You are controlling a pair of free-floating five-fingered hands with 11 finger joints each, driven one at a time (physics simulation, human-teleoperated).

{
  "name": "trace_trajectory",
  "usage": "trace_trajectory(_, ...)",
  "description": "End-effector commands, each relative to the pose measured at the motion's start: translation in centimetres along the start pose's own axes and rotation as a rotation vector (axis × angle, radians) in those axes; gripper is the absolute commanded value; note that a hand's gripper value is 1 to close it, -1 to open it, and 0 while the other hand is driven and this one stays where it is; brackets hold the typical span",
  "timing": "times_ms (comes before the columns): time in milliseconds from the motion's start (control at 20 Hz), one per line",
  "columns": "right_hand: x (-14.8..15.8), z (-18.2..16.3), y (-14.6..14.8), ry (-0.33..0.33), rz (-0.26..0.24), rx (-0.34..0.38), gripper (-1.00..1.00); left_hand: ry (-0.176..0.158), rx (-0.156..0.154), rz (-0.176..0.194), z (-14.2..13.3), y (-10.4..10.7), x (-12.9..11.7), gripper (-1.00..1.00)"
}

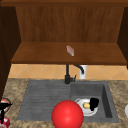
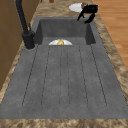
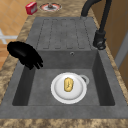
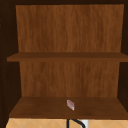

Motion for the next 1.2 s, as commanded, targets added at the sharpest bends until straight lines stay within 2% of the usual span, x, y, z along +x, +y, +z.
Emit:
trace_trajectory(0, 0.0, 0.0, 0.0, 0.0, 0.0, 0.0, 0.0, 0.021, 0.013, 0.051, 1.2, -0.6, 2.0, -1.0)
trace_trajectory(150, 0.0, 0.0, 0.0, 0.0, 0.0, 0.0, 0.0, 0.025, 0.01, 0.047, 1.8, -1.0, 3.2, -1.0)
trace_trajectory(250, 0.0, 0.0, 0.0, 0.0, 0.0, 0.0, 0.0, 0.015, 0.003, 0.037, 2.2, -1.1, 3.8, -1.0)
trace_trajectory(600, 0.0, 0.0, 0.0, 0.0, 0.0, 0.0, 0.0, -0.021, -0.02, -0.038, 2.0, -2.1, 3.0, -1.0)
trace_trajectory(950, 0.0, 0.0, 0.0, 0.0, 0.0, 0.0, 0.0, -0.022, -0.03, -0.098, 2.1, -4.7, 1.9, -1.0)
trace_trajectory(1050, 0.0, 0.0, 0.0, 0.0, 0.0, 0.0, 0.0, -0.026, -0.044, -0.104, 2.2, -5.8, 2.1, -1.0)
trace_trajectory(1150, 0.0, 0.0, 0.0, 0.0, 0.0, 0.0, 0.0, -0.034, -0.048, -0.095, 3.0, -6.7, 2.3, -1.0)
